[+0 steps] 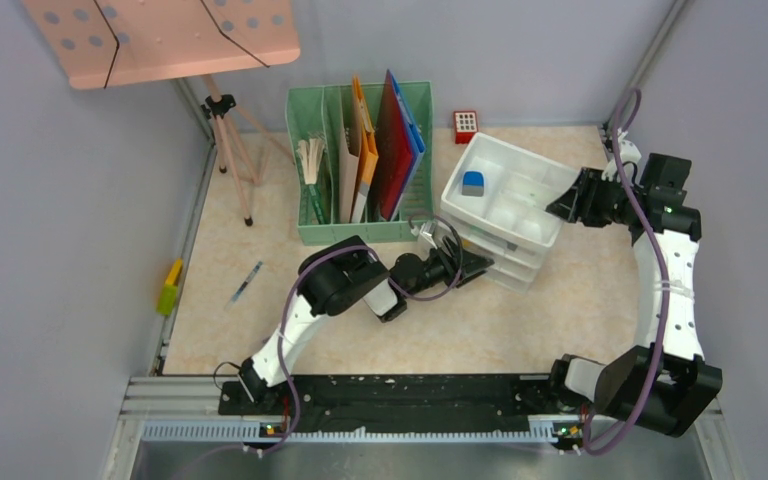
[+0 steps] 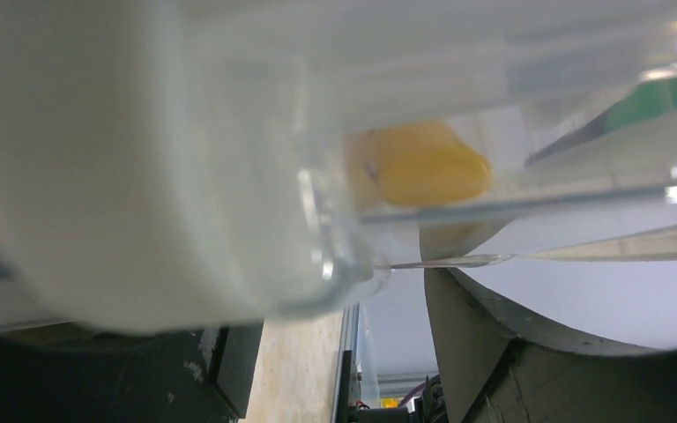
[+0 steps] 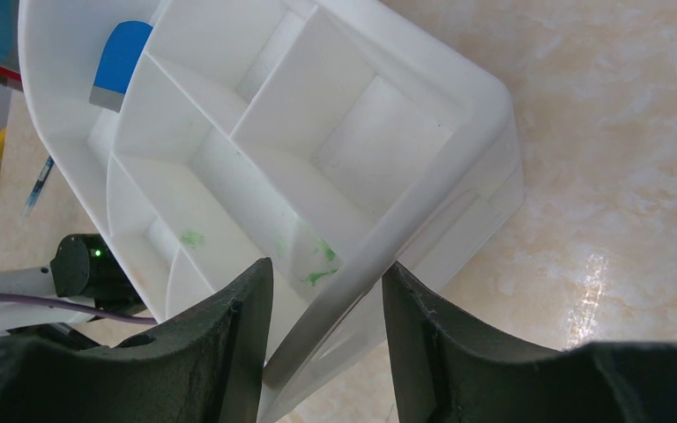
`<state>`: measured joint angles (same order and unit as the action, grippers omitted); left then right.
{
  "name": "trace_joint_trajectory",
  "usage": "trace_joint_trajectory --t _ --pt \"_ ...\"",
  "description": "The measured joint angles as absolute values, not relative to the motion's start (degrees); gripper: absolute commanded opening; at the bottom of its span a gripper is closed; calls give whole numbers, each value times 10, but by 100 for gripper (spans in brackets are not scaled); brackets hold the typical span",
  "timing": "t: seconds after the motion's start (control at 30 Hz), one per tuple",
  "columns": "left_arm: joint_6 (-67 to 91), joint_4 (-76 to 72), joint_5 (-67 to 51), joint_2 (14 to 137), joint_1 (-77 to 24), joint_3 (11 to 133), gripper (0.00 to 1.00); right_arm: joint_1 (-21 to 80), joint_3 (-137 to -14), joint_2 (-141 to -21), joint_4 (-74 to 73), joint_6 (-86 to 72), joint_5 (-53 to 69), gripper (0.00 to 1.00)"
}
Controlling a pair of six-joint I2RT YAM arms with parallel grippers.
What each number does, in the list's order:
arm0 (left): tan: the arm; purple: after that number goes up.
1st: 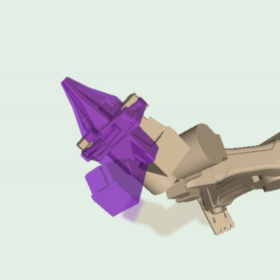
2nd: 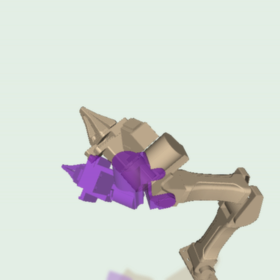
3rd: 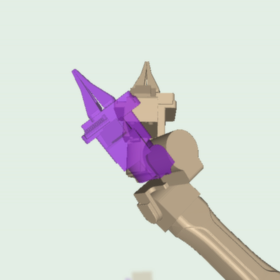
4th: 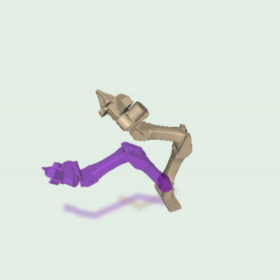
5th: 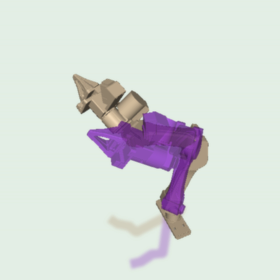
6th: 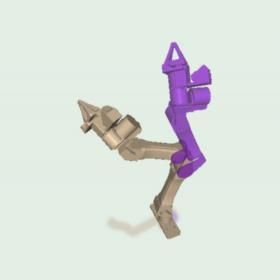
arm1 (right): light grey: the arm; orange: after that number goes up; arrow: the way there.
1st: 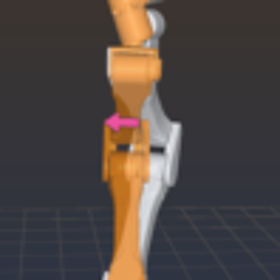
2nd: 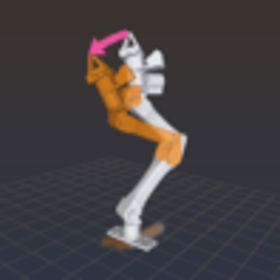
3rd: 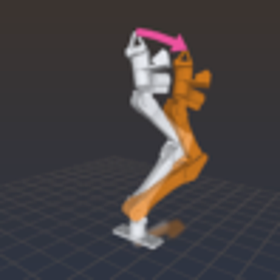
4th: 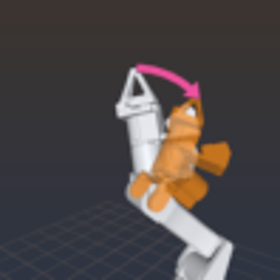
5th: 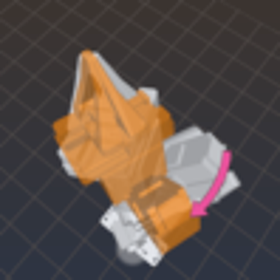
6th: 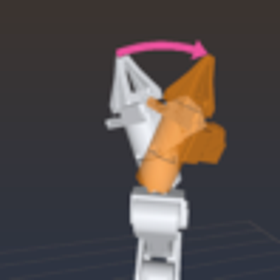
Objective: Organize the desk
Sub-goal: Open the drawer in the storage box.
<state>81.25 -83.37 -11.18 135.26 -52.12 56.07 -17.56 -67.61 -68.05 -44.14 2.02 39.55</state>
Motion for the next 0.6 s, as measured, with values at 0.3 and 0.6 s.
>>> trace_joint_trajectory --t 0.3,0.6 --pt "796 -840 -120 1342 -526 538 68 -176 -676 -682 -442 23 396 47" --pt "772 -839 -127 1326 -535 515 68 -175 -688 -693 -453 25 396 47"
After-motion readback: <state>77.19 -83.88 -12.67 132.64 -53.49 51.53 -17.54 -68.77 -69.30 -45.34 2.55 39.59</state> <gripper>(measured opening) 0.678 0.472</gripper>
